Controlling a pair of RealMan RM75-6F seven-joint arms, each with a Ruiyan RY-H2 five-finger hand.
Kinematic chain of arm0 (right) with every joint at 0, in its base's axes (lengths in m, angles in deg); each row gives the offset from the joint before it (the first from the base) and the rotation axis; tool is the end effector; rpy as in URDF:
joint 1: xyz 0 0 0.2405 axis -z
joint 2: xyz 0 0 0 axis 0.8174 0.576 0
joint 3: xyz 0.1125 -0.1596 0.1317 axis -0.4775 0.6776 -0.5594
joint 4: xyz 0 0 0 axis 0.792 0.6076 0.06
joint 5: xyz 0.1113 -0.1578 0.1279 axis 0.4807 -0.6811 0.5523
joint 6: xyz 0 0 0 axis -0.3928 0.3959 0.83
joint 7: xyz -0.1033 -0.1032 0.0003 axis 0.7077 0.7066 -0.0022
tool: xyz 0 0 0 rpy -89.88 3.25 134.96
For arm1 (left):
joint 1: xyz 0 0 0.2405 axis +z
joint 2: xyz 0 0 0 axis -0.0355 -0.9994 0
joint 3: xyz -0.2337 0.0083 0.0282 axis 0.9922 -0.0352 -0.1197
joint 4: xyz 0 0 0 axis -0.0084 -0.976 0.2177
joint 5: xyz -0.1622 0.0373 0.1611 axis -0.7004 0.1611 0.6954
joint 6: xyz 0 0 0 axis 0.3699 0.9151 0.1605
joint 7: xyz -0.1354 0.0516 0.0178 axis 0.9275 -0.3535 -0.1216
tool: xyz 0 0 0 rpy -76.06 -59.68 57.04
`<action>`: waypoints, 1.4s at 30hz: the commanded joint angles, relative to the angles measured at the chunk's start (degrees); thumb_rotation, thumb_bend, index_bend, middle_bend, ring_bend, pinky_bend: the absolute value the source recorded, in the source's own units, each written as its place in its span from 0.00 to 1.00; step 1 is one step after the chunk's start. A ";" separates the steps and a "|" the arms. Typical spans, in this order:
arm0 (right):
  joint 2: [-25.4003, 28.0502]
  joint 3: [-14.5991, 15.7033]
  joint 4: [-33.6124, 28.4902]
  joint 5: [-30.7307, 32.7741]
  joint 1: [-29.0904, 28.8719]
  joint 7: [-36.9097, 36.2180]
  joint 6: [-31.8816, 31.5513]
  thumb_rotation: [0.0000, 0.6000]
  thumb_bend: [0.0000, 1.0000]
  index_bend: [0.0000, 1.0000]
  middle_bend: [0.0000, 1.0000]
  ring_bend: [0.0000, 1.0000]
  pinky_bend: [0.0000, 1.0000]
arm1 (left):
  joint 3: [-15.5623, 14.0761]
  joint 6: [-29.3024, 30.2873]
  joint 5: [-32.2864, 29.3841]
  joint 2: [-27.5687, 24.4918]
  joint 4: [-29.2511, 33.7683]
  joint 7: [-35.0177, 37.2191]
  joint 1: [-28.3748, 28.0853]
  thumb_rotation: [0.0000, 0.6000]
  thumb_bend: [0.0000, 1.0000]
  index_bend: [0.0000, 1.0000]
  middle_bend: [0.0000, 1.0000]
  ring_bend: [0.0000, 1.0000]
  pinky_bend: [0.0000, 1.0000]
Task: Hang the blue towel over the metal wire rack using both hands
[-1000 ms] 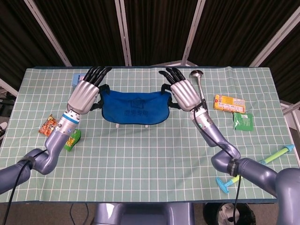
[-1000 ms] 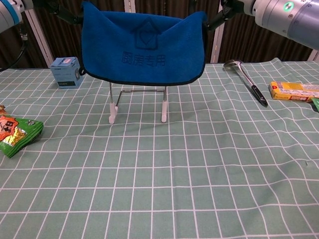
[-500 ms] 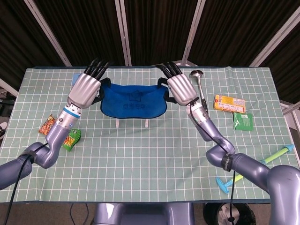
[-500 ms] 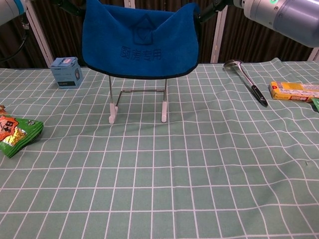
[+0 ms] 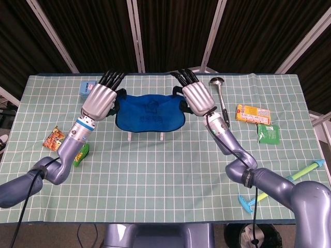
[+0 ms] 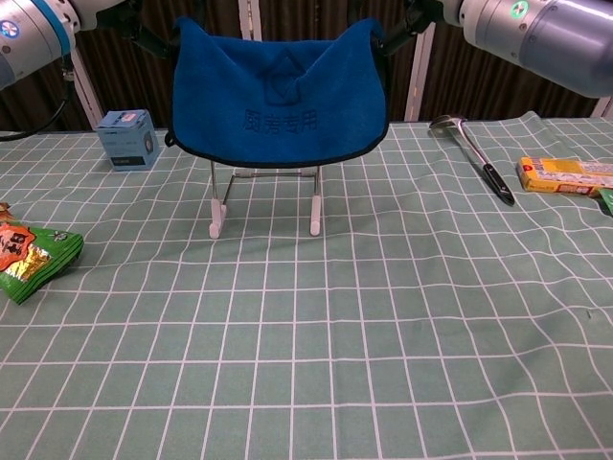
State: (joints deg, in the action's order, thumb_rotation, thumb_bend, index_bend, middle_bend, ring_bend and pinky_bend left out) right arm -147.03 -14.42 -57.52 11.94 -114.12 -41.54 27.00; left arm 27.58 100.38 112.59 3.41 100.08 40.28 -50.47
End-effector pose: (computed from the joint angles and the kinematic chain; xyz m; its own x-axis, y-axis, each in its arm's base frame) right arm -0.0545 -0.4636 0.0327 0.2633 0.0263 0.9644 -0.8159 -0.5274 0.2371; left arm -0.0962 0.4368 0.0519 0.4204 -0.1798 0.8894 0.7268 -0.5201 -0.4487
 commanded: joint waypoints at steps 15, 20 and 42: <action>-3.61 2.33 5.47 -0.74 0.71 -3.81 0.88 1.00 0.55 0.66 0.10 0.00 0.00 | -3.07 -1.28 -0.01 5.15 -8.12 5.71 0.88 1.00 0.55 0.84 0.00 0.00 0.00; -4.01 3.05 6.64 -1.01 1.14 -4.71 1.26 1.00 0.55 0.66 0.10 0.00 0.00 | -3.98 -1.52 0.18 5.98 -10.55 7.81 1.50 1.00 0.55 0.84 0.00 0.00 0.00; -6.23 5.03 10.21 -2.60 1.86 -6.74 1.68 1.00 0.54 0.66 0.10 0.00 0.00 | -5.55 -2.52 0.80 8.57 -14.33 9.64 1.78 1.00 0.55 0.83 0.00 0.00 0.00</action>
State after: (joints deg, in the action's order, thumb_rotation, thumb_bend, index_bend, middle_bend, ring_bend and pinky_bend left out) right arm -153.19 -9.42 -47.39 9.37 -112.24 -48.25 28.65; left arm 22.03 97.85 113.38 11.97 85.76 49.94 -48.68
